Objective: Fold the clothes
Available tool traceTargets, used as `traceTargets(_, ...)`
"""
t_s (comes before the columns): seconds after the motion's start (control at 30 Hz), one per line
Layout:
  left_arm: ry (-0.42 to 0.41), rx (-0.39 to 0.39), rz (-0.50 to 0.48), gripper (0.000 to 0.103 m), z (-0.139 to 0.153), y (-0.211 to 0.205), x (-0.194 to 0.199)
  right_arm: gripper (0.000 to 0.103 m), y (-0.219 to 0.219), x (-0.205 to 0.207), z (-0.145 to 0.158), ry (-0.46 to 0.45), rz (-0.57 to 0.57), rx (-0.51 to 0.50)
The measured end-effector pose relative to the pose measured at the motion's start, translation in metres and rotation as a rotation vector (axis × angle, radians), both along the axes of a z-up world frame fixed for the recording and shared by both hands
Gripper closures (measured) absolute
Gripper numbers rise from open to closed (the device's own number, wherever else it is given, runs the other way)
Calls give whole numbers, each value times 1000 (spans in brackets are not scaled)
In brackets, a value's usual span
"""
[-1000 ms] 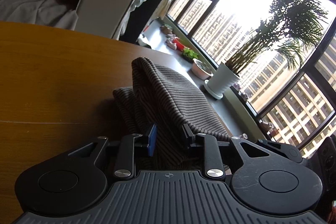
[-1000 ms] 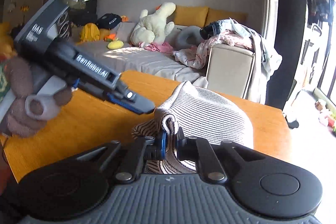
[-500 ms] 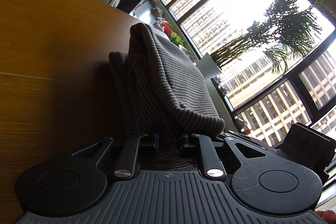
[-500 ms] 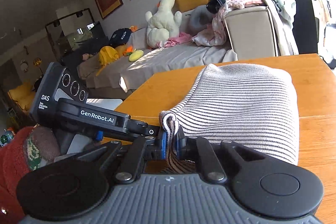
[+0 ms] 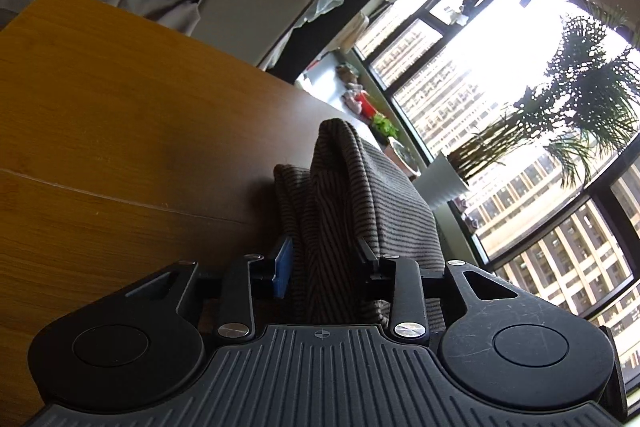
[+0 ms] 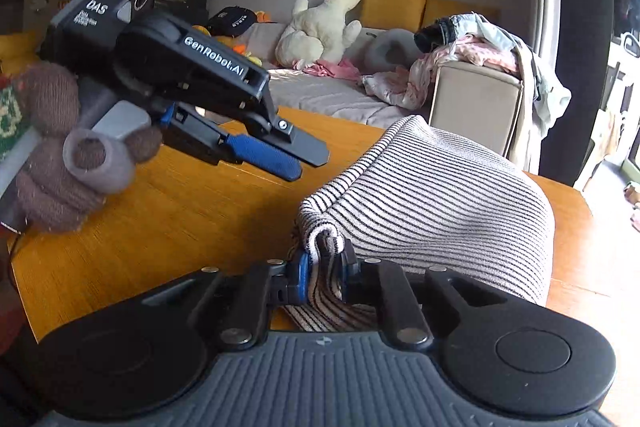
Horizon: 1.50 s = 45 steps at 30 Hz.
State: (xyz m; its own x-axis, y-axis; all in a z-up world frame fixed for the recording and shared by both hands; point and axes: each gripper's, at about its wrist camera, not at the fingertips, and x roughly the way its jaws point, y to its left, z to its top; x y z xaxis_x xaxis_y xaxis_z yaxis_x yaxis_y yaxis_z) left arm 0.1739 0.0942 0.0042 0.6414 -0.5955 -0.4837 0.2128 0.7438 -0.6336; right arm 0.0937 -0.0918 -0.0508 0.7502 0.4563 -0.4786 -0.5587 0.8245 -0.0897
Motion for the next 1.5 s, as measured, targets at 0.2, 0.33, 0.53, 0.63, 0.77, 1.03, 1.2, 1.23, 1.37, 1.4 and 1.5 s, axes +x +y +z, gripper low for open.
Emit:
traceTargets(0.2,-41,43,-28,66,17,-23,0,80,14,-9,-1,-50,14,-88)
traceTargets(0.33,-66,65,-43,63,23,-34,-4,73,20,-12,-1,-64,26,-124)
traceTargets(0.53,-119,73,-74,60,35,-44,-9,64,34,-16,-3,-99,49,-219)
traceTargets(0.63,-124,114,-114,61,34,-55,-7,64,38,-17,-3,-115,65,-256)
traceTargets(0.77,-90,214,-123,63,23,-70,4,63,30,-16,7,-104,93,-243)
traceTargets(1.03,-51,236,-122,56,6,-67,16,39,-54,4,62,52,-6,59)
traceTargets(1.2,-28,214,-118,52,2,-63,20,13,-102,48,71,149,-268,233)
traceTargets(1.23,-23,209,-117,52,1,-63,20,13,-108,59,67,170,-306,249)
traceTargets(1.37,-18,212,-118,51,0,-63,22,13,-117,95,34,306,-397,290)
traceTargets(1.4,-17,212,-119,50,0,-63,22,13,-115,100,25,337,-419,271)
traceTargets(1.5,-11,212,-121,48,-1,-62,23,4,-103,95,16,333,-418,186)
